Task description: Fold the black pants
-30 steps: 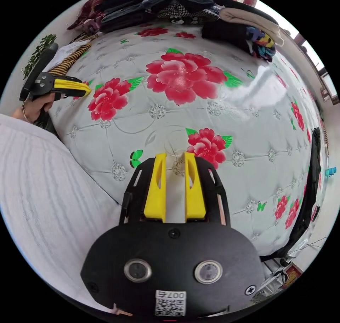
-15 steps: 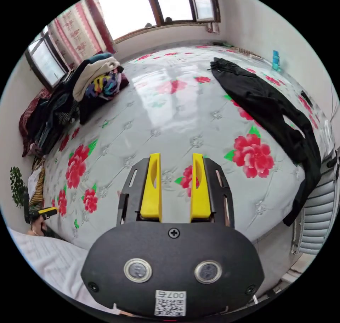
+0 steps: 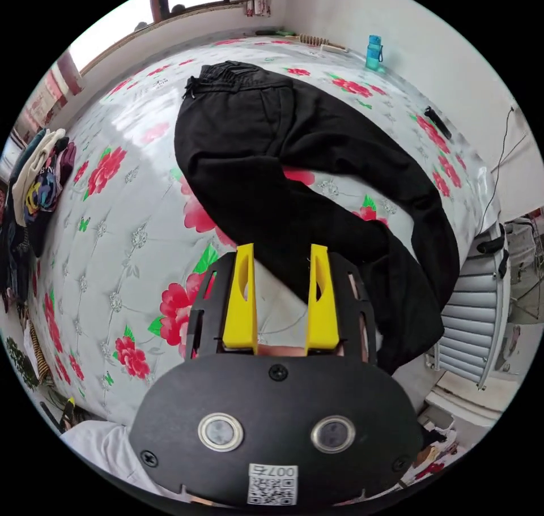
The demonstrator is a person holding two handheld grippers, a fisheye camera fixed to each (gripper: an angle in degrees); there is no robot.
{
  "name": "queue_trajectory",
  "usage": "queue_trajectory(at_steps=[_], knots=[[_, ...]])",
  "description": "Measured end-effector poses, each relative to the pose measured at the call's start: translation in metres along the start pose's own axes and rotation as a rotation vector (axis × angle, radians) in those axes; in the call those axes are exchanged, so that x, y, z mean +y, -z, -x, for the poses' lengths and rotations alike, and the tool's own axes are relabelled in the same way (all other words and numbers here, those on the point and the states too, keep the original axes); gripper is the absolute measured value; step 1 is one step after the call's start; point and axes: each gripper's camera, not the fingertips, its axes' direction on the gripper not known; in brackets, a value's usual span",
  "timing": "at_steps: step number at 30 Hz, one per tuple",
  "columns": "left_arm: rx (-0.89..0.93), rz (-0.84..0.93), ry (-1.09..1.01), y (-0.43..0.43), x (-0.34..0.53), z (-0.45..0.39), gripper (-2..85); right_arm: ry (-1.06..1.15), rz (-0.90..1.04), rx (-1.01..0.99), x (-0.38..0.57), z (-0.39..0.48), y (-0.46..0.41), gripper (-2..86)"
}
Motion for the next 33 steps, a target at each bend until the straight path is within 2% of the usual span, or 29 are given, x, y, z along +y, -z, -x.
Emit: queue_trajectory(at_steps=[4, 6, 9, 11, 12, 17, 21, 23, 27, 30, 33], knots=[[-0.022, -0.007, 0.036, 0.013, 0.013, 0.007, -1.0, 0.024, 0.003, -0.057, 0.001, -0.004, 0.003, 3.2], [-0.023, -0.018, 0.048, 0.019, 0.018, 0.012, -1.0, 0.105, 0.017, -0.06, 0.005, 0.009, 0.008, 1.6], [0.012, -0.049, 0.072, 0.032, 0.023, 0.024, -0.9, 0.319, 0.077, -0.326, 0.029, 0.051, 0.021, 0.5], [0.048, -0.074, 0.069, 0.041, 0.026, 0.033, -0.9, 0.423, -0.069, -0.613, 0.062, 0.093, 0.059, 0.1], [0.054, -0.078, 0.066, 0.043, 0.026, 0.034, -0.9, 0.452, -0.08, -0.654, 0.067, 0.106, 0.068, 0.1], [0.07, -0.118, -0.005, 0.056, 0.028, 0.039, 0.3, 0.888, -0.007, -0.838, 0.137, 0.272, 0.132, 0.3], [0.106, -0.218, -0.039, 0.069, 0.035, 0.044, 8.4, 1.129, 0.023, -0.997, 0.211, 0.378, 0.171, 1.6], [0.145, -0.243, -0.023, 0.075, 0.038, 0.054, 12.2, 1.331, 0.05, -0.96, 0.27, 0.433, 0.186, 3.2], [0.169, -0.287, 0.042, 0.086, 0.055, 0.075, 13.4, 1.413, 0.015, -0.829, 0.32, 0.448, 0.187, 4.8], [0.141, -0.264, 0.077, 0.086, 0.072, 0.092, 13.5, 1.356, -0.09, -0.72, 0.317, 0.41, 0.176, 6.0], [0.133, -0.206, 0.104, 0.078, 0.082, 0.106, 13.5, 1.149, -0.161, -0.54, 0.282, 0.348, 0.155, 7.4]])
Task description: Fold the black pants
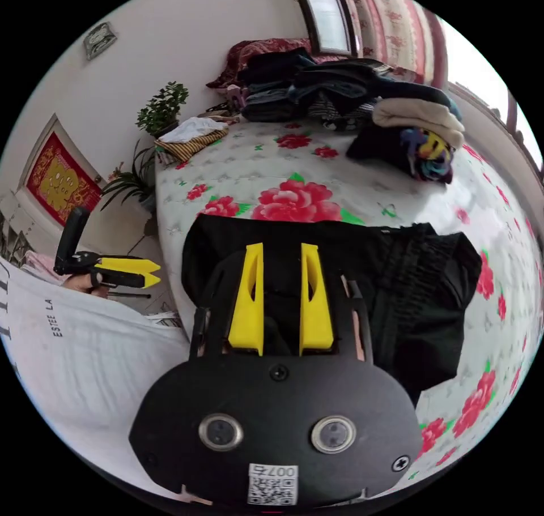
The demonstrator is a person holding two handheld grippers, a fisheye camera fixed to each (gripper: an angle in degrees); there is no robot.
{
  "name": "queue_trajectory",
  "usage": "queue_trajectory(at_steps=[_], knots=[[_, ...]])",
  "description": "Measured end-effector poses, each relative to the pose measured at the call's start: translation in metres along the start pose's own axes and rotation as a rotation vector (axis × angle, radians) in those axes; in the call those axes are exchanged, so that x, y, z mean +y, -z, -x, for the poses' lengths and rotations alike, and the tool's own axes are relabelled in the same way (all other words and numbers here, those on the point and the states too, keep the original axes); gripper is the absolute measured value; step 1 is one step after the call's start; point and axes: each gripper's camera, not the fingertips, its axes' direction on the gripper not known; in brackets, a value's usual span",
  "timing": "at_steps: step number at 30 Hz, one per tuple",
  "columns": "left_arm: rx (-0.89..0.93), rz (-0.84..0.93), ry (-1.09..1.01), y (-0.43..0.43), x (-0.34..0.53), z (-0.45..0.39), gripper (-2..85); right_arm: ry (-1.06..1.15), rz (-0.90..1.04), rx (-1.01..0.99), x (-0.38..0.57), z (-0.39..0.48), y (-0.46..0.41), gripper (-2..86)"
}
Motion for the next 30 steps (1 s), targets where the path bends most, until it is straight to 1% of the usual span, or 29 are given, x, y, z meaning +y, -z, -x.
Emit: queue_trajectory(at_steps=[2, 5, 7, 9, 11, 12, 13, 15, 16, 17, 18, 20, 21, 24, 27, 29, 30], knots=[[0.021, 0.024, 0.001, -0.003, 0.001, 0.004, 13.6, -0.16, -0.007, 0.15, 0.037, -0.048, 0.021, 8.4], [0.036, 0.039, -0.03, -0.011, -0.008, -0.002, 14.2, -0.294, 0.05, 0.176, 0.065, -0.089, 0.034, 9.5], [0.046, 0.047, -0.037, -0.018, -0.017, -0.006, 14.9, -0.313, 0.073, 0.171, 0.071, -0.096, 0.032, 9.9], [0.04, 0.032, 0.005, -0.026, -0.028, -0.004, 14.8, -0.309, 0.107, 0.157, 0.073, -0.095, 0.02, 9.8], [0.02, 0.041, 0.13, -0.041, -0.04, 0.011, 11.7, -0.325, 0.13, 0.122, 0.075, -0.084, -0.001, 8.3], [0.011, 0.031, 0.159, -0.04, -0.042, 0.014, 11.0, -0.339, 0.129, 0.111, 0.076, -0.08, -0.004, 7.8], [0.032, 0.033, 0.176, -0.041, -0.046, 0.018, 9.7, -0.377, 0.119, 0.131, 0.076, -0.072, -0.009, 6.7], [0.046, 0.07, 0.175, -0.042, -0.052, 0.021, 7.6, -0.385, 0.089, 0.203, 0.077, -0.058, -0.008, 4.9], [0.048, 0.091, 0.164, -0.041, -0.053, 0.022, 5.9, -0.365, 0.072, 0.2, 0.077, -0.051, -0.002, 3.6], [0.062, 0.089, 0.164, -0.037, -0.051, 0.024, 4.2, -0.34, 0.061, 0.133, 0.075, -0.047, 0.007, 2.2], [0.068, 0.076, 0.166, -0.033, -0.05, 0.025, 3.3, -0.351, 0.057, 0.126, 0.074, -0.046, 0.012, 1.5], [0.107, -0.006, 0.135, -0.012, -0.042, 0.025, 1.3, -0.363, -0.06, 0.077, 0.073, -0.042, 0.046, 0.5], [0.107, -0.017, 0.125, -0.007, -0.041, 0.024, 1.1, -0.361, -0.093, 0.065, 0.073, -0.04, 0.056, 0.3], [0.092, -0.059, 0.066, 0.017, -0.036, 0.02, 0.2, -0.339, -0.184, 0.098, 0.064, -0.025, 0.098, 0.0], [0.057, -0.119, -0.016, 0.045, -0.037, 0.011, -0.1, -0.373, -0.33, 0.106, 0.051, -0.016, 0.151, -0.2], [-0.003, -0.2, -0.098, 0.08, -0.04, 0.001, -0.3, -0.383, -0.497, 0.148, 0.04, -0.005, 0.209, -0.2], [-0.024, -0.223, -0.118, 0.09, -0.041, -0.002, -0.3, -0.381, -0.542, 0.158, 0.038, -0.002, 0.225, -0.2]])
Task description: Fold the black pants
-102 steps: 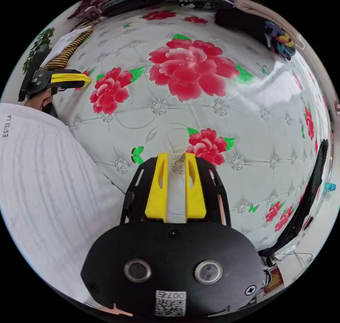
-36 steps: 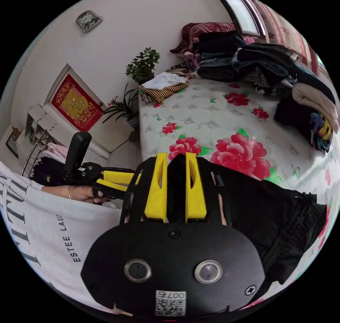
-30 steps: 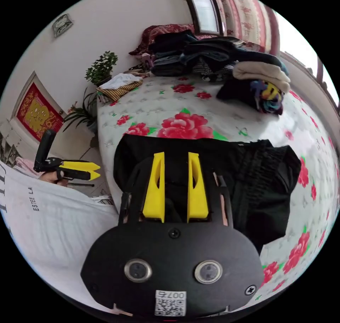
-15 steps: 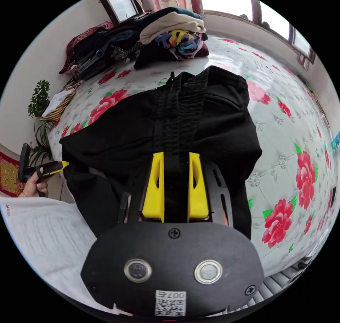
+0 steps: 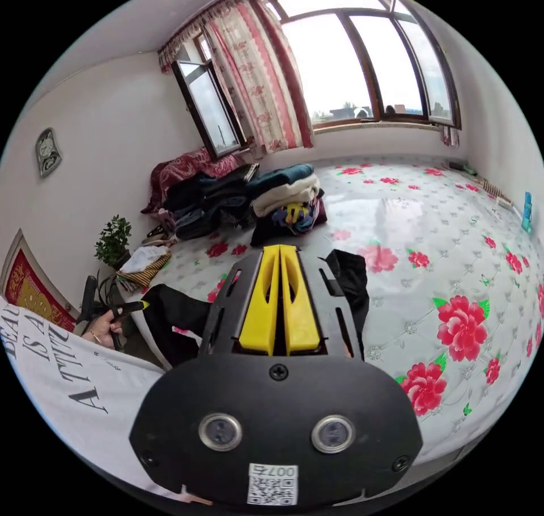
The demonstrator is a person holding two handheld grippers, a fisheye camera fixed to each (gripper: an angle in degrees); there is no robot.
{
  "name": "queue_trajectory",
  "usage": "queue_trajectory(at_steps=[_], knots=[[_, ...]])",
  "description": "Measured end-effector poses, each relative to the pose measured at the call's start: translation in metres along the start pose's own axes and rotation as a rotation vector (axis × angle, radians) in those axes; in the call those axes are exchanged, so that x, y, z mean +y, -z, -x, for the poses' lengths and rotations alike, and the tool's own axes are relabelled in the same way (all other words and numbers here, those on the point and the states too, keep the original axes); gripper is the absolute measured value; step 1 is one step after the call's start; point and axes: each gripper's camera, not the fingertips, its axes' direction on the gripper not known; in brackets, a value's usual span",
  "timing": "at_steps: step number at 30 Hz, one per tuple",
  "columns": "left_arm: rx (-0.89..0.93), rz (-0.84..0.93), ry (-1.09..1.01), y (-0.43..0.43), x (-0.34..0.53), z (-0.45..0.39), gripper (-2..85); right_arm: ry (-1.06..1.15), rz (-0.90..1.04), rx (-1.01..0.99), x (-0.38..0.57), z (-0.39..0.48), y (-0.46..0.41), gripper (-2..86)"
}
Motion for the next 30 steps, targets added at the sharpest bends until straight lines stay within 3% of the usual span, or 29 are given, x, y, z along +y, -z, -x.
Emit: queue_trajectory(at_steps=[3, 5, 8, 10, 12, 15, 17, 20, 23, 27, 30], knots=[[-0.007, -0.119, -0.126, 0.05, -0.013, -0.012, -0.3, 0.027, -0.241, 0.017, -0.038, 0.021, 0.069, -0.1], [-0.009, -0.222, -0.208, 0.087, -0.012, -0.026, -0.3, 0.099, -0.572, 0.025, -0.048, 0.046, 0.141, -0.1], [0.006, -0.295, -0.291, 0.125, -0.007, -0.037, -0.2, 0.152, -0.761, 0.243, -0.065, 0.082, 0.207, 0.3], [0.014, -0.263, -0.368, 0.127, -0.005, -0.043, -0.1, 0.205, -0.76, 0.319, -0.073, 0.094, 0.21, 0.7], [0.003, -0.194, -0.416, 0.11, -0.001, -0.046, 0.2, 0.177, -0.643, 0.319, -0.08, 0.091, 0.186, 1.7], [-0.053, -0.024, -0.382, 0.056, 0.01, -0.041, 0.3, 0.13, -0.268, 0.241, -0.069, 0.071, 0.091, 5.2], [-0.099, 0.076, -0.322, 0.024, 0.025, -0.03, 0.4, 0.034, 0.067, 0.214, -0.023, 0.052, 0.002, 8.3], [-0.078, 0.073, -0.286, 0.024, 0.04, -0.013, 0.5, -0.071, 0.312, 0.226, 0.051, 0.035, -0.071, 10.6], [-0.031, 0.086, -0.238, 0.032, 0.042, 0.007, 0.7, -0.157, 0.466, 0.229, 0.096, 0.018, -0.11, 12.0], [0.002, 0.113, -0.2, 0.026, 0.042, 0.016, 0.7, -0.204, 0.481, 0.307, 0.108, -0.002, -0.135, 12.4], [-0.005, 0.099, -0.183, 0.022, 0.041, 0.012, 0.5, -0.26, 0.536, 0.24, 0.111, -0.017, -0.169, 10.7]])
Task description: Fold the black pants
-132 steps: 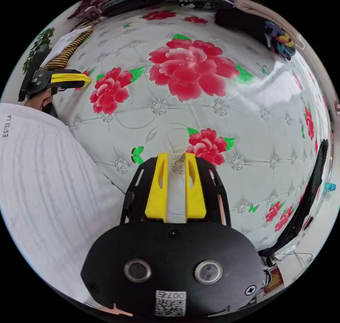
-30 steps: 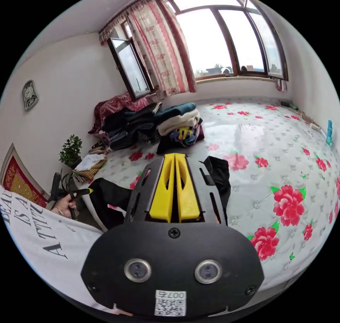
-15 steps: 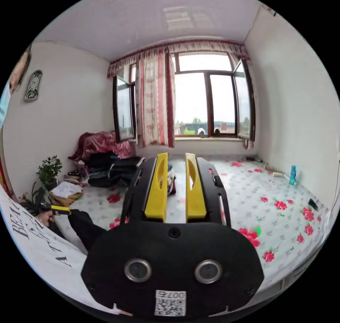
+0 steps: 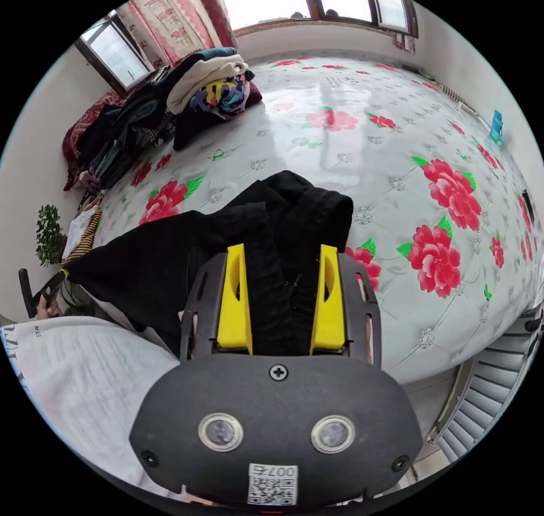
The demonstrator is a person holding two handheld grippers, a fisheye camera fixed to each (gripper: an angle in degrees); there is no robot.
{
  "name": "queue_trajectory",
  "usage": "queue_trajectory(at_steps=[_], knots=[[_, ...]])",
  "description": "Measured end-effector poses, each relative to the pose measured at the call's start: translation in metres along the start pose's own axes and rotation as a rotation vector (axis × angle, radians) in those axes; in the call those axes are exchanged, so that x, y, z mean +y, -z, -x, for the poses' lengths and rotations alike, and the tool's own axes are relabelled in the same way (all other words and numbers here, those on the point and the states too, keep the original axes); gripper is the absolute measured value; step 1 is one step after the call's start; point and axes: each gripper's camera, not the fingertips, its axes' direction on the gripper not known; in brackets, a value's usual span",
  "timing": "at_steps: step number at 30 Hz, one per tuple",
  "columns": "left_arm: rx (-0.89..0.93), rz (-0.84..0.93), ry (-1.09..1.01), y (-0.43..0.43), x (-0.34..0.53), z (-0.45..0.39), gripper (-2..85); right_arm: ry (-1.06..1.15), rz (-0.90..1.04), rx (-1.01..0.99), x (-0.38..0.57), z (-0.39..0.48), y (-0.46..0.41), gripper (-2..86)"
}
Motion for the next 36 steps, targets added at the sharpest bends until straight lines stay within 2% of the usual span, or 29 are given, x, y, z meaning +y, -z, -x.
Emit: queue_trajectory(at_steps=[3, 6, 9, 14, 17, 19, 22, 27, 32, 36], knots=[[0.001, -0.001, -0.005, 0.001, -0.007, -0.004, 0.4, 0.006, 0.106, -0.082, -0.011, 0.011, -0.031, 6.5], [-0.03, -0.016, -0.028, 0.008, -0.012, -0.009, 0.3, 0.018, 0.027, -0.067, -0.009, 0.022, -0.017, 2.5], [-0.04, -0.033, -0.033, 0.017, -0.014, -0.012, 0.4, -0.011, -0.224, -0.167, 0.0, 0.026, 0.051, 0.6], [-0.015, -0.07, -0.086, 0.035, -0.03, -0.02, 1.9, 0.14, -0.65, -0.069, 0.024, 0.067, 0.21, -0.2], [0.095, -0.099, -0.146, 0.032, -0.046, -0.027, 6.2, 0.191, -0.85, 0.012, 0.037, 0.083, 0.272, -0.3], [0.114, -0.066, -0.159, 0.019, -0.057, -0.033, 10.0, 0.197, -0.917, 0.059, 0.04, 0.09, 0.29, -0.3], [0.091, -0.011, -0.166, -0.01, -0.061, -0.043, 12.1, 0.135, -0.911, 0.109, 0.036, 0.093, 0.29, -0.3], [-0.003, 0.167, -0.147, -0.072, -0.04, -0.062, 13.6, 0.04, -0.762, 0.111, 0.021, 0.089, 0.259, -0.2], [-0.222, 0.418, -0.006, -0.15, -0.029, -0.058, 13.6, 0.027, -0.77, 0.143, 0.019, 0.1, 0.256, -0.3], [-0.21, 0.43, -0.039, -0.175, -0.048, -0.065, 13.7, 0.057, -0.782, 0.168, 0.011, 0.113, 0.264, -0.2]])
